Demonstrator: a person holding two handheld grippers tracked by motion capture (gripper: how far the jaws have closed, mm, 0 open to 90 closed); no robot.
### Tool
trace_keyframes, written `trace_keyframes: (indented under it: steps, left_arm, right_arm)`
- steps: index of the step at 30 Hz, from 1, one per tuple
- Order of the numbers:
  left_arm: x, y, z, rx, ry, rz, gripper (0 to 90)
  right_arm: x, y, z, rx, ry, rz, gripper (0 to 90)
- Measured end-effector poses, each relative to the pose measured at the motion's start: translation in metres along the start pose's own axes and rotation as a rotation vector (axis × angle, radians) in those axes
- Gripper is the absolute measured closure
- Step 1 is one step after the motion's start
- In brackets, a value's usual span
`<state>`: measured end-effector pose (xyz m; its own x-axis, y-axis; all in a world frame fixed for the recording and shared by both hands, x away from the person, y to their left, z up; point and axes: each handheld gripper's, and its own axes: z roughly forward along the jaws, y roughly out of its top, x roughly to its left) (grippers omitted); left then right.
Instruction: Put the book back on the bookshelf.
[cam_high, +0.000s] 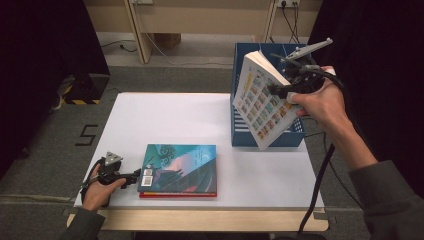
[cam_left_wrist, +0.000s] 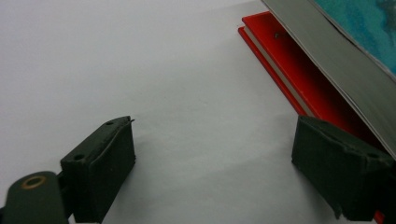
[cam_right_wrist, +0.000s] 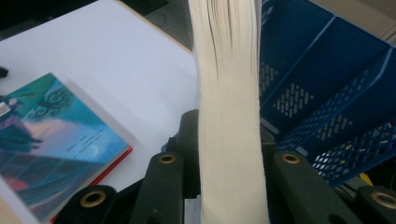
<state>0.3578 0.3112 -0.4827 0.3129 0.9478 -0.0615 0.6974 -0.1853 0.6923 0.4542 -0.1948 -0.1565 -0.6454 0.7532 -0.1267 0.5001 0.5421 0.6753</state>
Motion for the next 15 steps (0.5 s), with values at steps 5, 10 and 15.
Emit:
trace_keyframes:
  steps: [5, 10, 15]
  left_arm:
    - [0.0, 0.0, 0.0, 0.0, 0.0, 0.0, 12.1]
    - [0.0, 0.0, 0.0, 0.0, 0.0, -0.001, 12.1]
    - [0.0, 0.0, 0.0, 0.0, 0.001, -0.001, 12.0]
  right_arm:
    - [-0.016, 0.002, 0.008, -0.04, -0.022, 0.057, 73.9]
    - [-0.028, 0.005, 0.016, -0.058, -0.044, 0.107, 73.9]
    - [-0.037, 0.009, 0.027, -0.076, -0.063, 0.127, 73.9]
